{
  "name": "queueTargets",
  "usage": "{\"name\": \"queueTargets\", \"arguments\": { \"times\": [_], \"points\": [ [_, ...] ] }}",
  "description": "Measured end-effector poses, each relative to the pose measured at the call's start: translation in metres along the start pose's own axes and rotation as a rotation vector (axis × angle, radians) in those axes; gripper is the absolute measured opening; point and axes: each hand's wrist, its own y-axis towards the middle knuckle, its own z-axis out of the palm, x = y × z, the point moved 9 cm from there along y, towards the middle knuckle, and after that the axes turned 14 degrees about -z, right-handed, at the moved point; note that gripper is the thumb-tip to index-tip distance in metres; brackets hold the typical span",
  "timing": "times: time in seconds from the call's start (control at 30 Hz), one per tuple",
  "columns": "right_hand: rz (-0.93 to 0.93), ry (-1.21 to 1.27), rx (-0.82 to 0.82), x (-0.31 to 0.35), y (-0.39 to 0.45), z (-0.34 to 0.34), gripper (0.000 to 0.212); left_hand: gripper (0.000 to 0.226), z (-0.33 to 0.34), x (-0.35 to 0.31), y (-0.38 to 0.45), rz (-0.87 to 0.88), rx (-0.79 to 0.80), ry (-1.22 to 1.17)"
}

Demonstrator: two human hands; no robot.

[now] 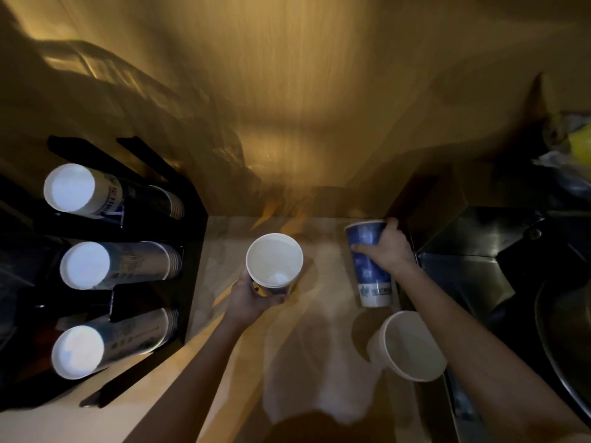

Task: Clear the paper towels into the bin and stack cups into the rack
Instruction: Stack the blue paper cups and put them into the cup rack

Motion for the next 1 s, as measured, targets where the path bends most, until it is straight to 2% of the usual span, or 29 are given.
{"name": "queueTargets", "arguments": {
  "times": [0.17, 0.33, 0.47, 0.53, 0.67, 0.8, 1.0],
  "points": [
    [-0.289, 0.337, -0.187, 0.083, -0.012, -0.046, 0.087, 0.087, 0.000, 0.001, 0.000, 0.011, 0.002, -0.014],
    [-0.485, 0.627, -0.234, 0.162, -0.042, -0.071, 0.086, 0.097, 0.001, -0.003, -0.002, 0.015, 0.024, -0.050],
    [-0.589, 0.701, -0.179, 0.194, -0.058, -0.050, 0.092, 0.106, 0.002, -0.001, -0.003, 0.000, 0.030, -0.062],
    [-0.609, 0.673, -0.137, 0.199, -0.064, -0.034, 0.094, 0.103, 0.001, 0.000, -0.002, -0.005, 0.027, -0.068],
    [-0.690, 0.455, -0.088, 0.199, -0.079, -0.005, 0.094, 0.091, 0.002, 0.000, -0.004, 0.005, 0.033, -0.080],
    [-0.711, 0.257, 0.002, 0.183, -0.086, 0.025, 0.093, 0.093, 0.001, -0.009, -0.010, 0.056, 0.032, -0.104],
    [-0.769, -0.027, -0.017, 0.158, -0.091, 0.043, 0.089, 0.096, -0.002, -0.021, -0.014, 0.113, 0.010, -0.115]
  ]
}}
